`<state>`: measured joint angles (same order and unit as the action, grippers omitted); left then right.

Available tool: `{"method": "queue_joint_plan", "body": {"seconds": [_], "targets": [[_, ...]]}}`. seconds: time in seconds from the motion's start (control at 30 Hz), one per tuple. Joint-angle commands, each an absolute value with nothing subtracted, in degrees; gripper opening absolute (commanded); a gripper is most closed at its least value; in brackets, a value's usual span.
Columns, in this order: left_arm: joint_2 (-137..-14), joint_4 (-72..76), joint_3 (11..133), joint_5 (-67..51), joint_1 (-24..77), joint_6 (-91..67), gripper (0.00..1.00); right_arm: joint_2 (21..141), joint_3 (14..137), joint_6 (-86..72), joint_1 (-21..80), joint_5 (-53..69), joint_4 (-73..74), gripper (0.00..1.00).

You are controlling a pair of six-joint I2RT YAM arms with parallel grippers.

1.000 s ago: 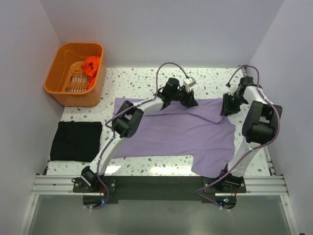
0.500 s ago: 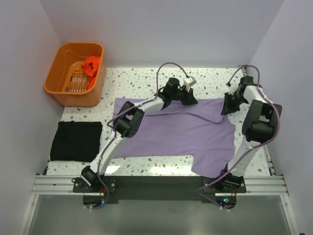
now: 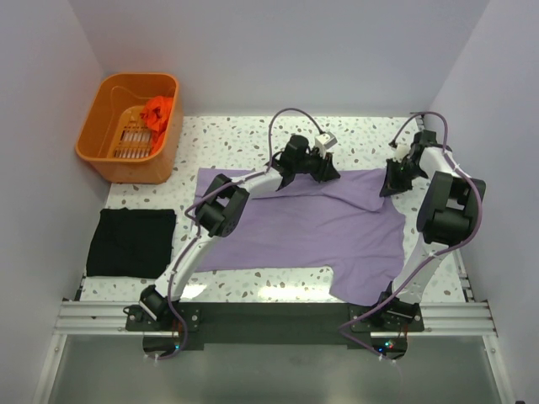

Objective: Fold and stack the t-shirts
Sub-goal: Fold the tshirt

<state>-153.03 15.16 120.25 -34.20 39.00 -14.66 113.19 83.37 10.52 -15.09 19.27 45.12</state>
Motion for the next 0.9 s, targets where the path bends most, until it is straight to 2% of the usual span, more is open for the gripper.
{"method": "queue_joint_plan", "body": {"seconds": [0.0, 0.23, 0.53, 0.63, 0.87], "targets": [[-150.8, 16.0, 119.8, -32.6, 38.8, -16.1, 0.3, 110.0, 83.9, 11.7, -15.4, 20.9, 43.5, 0.0], [-151.9, 15.8, 119.9, -33.0, 38.9, -17.7, 0.31, 109.5, 83.3, 12.6, -15.4, 21.0, 43.4, 0.0], [-152.3, 16.1, 120.0, -35.6, 39.3, -19.0, 0.26, 109.6, 83.4, 13.3, -15.4, 21.6, 43.6, 0.0], [-151.5, 15.3, 119.4, -32.4, 39.1, -19.8, 0.33, 109.6, 83.4, 13.4, -15.4, 21.8, 43.7, 0.0], [-149.2, 17.8, 115.0, -29.4, 38.1, -22.8, 0.34, 109.6, 83.3, 13.5, -15.3, 21.9, 43.8, 0.0]]}}
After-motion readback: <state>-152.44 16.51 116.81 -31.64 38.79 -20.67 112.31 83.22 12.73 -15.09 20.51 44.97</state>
